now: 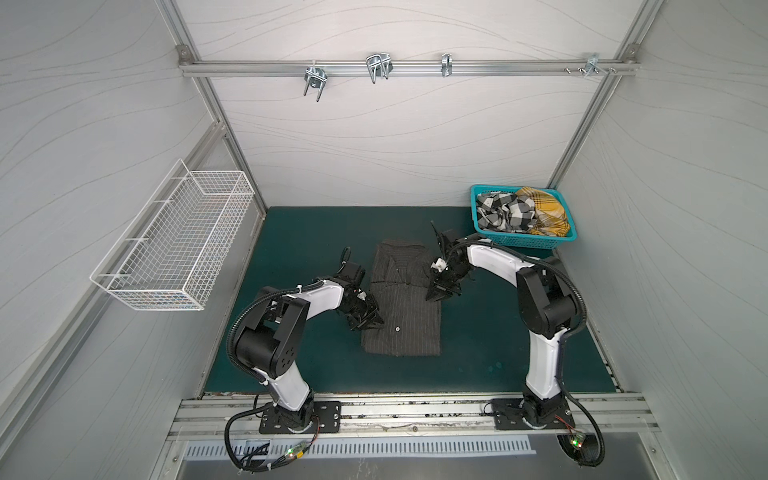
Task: Fold and stack the long sleeve shirts
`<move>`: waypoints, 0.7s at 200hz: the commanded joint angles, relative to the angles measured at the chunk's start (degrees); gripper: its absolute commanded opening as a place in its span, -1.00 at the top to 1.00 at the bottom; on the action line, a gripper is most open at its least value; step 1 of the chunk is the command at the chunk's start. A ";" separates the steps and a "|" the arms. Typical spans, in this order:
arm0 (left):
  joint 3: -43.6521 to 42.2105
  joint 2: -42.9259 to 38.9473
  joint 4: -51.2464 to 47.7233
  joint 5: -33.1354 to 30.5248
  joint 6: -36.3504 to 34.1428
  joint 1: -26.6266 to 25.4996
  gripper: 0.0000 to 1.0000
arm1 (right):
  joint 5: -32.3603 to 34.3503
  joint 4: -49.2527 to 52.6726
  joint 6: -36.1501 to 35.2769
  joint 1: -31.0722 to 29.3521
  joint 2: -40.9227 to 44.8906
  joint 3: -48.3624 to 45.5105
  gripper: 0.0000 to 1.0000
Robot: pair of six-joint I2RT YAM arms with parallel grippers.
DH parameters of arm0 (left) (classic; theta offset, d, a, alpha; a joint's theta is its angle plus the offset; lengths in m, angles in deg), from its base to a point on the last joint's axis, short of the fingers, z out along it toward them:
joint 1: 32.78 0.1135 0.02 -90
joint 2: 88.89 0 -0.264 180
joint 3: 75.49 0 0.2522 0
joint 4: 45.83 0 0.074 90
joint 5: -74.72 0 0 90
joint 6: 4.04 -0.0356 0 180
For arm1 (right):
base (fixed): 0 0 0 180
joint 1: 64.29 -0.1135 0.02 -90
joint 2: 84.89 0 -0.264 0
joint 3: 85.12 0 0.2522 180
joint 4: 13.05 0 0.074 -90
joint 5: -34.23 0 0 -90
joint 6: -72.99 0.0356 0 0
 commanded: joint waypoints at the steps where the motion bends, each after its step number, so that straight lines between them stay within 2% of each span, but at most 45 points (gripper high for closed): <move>1: -0.20 2.10 -4.29 -4.92 -1.00 -0.32 0.51 | -2.87 2.31 -1.90 -0.52 -1.73 2.45 0.66; 35: 7.47 0.12 -9.18 -6.25 -2.59 -0.32 0.36 | -3.12 0.60 -0.59 -0.36 -4.07 2.27 0.69; 58: 13.51 0.21 -11.56 -7.62 -3.09 -0.27 0.34 | -1.39 -0.50 -0.07 1.87 -7.47 2.79 0.75; 72: 15.46 2.05 -12.57 -8.25 -3.98 -0.32 0.36 | -2.56 -1.41 0.93 3.55 -9.53 4.08 0.75; 113: 10.57 5.56 -8.13 -5.93 -2.84 -0.32 0.40 | -2.06 4.22 -1.12 3.60 -15.50 14.91 0.69; 140: 8.27 7.55 -6.20 -5.58 -2.59 -0.08 0.43 | -1.51 5.95 -1.56 3.38 -11.98 16.01 0.56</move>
